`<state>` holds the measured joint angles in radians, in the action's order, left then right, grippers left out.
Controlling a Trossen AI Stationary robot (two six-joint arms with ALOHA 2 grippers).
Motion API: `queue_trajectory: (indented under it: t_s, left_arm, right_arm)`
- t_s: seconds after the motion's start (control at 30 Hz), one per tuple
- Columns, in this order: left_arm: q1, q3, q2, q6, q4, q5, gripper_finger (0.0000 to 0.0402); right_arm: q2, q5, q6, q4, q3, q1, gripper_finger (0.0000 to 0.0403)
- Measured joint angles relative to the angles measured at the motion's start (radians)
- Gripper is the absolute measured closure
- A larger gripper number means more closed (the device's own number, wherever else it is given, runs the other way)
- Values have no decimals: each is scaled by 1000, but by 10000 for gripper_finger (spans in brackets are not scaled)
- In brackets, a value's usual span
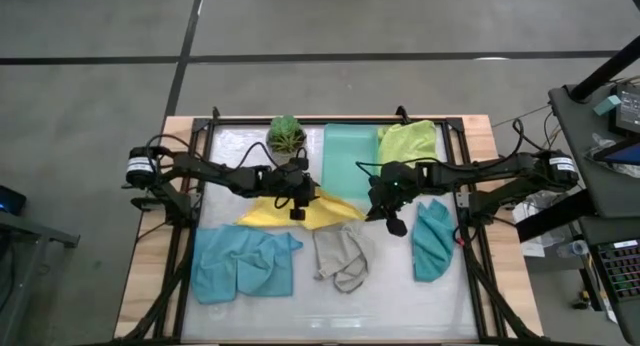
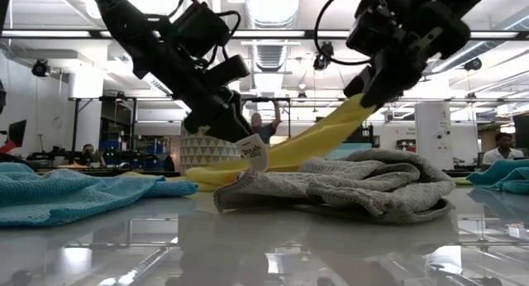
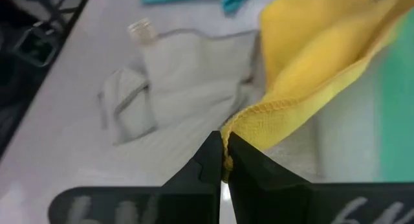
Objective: Fold microfiber towels
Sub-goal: Fold the yellow microfiber cloth
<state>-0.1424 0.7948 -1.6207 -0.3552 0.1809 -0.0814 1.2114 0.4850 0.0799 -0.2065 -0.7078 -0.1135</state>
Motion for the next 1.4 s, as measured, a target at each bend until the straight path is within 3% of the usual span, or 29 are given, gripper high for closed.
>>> queue_trajectory:
  t_s: [0.17,0.53,0.8,1.23,1.4]
  left_arm:
    - [-14,2,2,-2,-42,54,260]
    - [-41,-2,2,-5,-61,66,263]
    - [-76,-4,2,-66,-65,72,299]
    - [-99,-5,3,-99,-50,88,375]
    - [-99,0,3,-76,-33,88,381]
  right_arm:
    - [2,21,0,-21,0,0,394]
    - [2,21,-24,-22,0,0,394]
    - [2,73,-43,-46,1,0,394]
    - [2,72,-44,-73,2,0,394]
    - [2,65,-45,-67,2,0,394]
